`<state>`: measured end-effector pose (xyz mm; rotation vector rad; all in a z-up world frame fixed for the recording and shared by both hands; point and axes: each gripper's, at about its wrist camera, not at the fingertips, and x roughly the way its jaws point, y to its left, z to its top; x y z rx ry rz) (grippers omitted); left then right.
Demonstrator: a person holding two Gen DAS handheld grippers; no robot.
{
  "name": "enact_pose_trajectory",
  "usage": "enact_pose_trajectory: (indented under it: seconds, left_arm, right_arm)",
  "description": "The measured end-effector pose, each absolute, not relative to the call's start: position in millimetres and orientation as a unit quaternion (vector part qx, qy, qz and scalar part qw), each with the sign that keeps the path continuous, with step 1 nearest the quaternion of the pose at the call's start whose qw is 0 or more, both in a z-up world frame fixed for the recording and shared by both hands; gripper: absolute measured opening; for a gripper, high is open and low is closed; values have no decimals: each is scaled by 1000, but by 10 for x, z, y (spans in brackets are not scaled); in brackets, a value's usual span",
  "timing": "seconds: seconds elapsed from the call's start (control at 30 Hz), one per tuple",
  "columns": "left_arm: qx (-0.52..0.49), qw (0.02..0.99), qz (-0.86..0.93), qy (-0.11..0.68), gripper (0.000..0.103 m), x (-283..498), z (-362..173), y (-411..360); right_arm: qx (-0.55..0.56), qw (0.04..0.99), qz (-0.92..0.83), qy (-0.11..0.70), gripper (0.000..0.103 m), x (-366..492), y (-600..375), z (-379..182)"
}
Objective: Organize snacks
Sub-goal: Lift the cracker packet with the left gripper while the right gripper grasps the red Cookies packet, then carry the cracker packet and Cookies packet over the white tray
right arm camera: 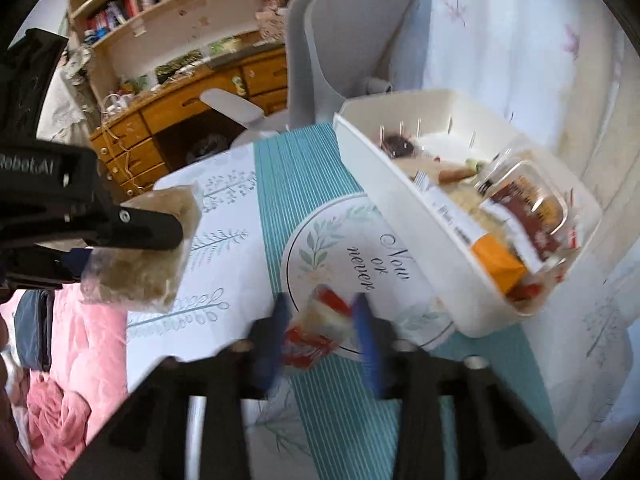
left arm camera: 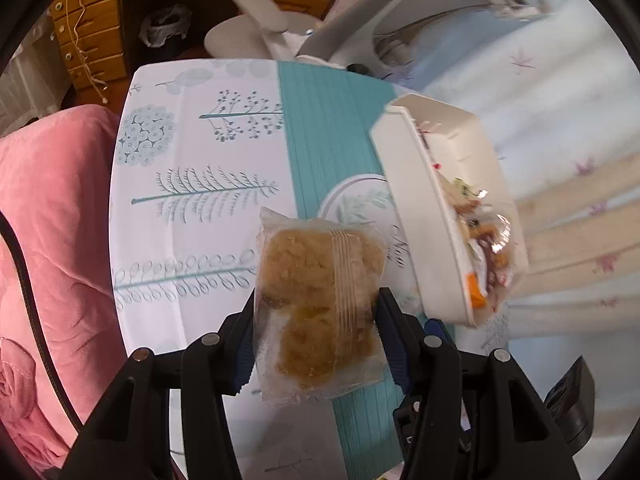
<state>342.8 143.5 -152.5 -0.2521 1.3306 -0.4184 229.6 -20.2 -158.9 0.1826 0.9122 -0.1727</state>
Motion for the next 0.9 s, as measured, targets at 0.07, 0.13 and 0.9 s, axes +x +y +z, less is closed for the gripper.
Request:
enact_pose_trajectory:
  seconds: [0.07, 0.13, 0.9]
  left_arm:
    - [-116, 763, -201, 603, 52, 3301, -1460, 1434]
    - [-118, 768, -208, 594, 52, 3184, -1391, 1419]
    - [-137, 802, -174, 555, 52, 2341, -1390, 1810]
  right_arm:
    - [89, 895, -73, 430, 19, 2189, -225, -1502]
    - [91, 899, -63, 425, 16, 2099, -248, -1433]
    - [135, 864, 32, 484, 44, 2050, -513, -1688]
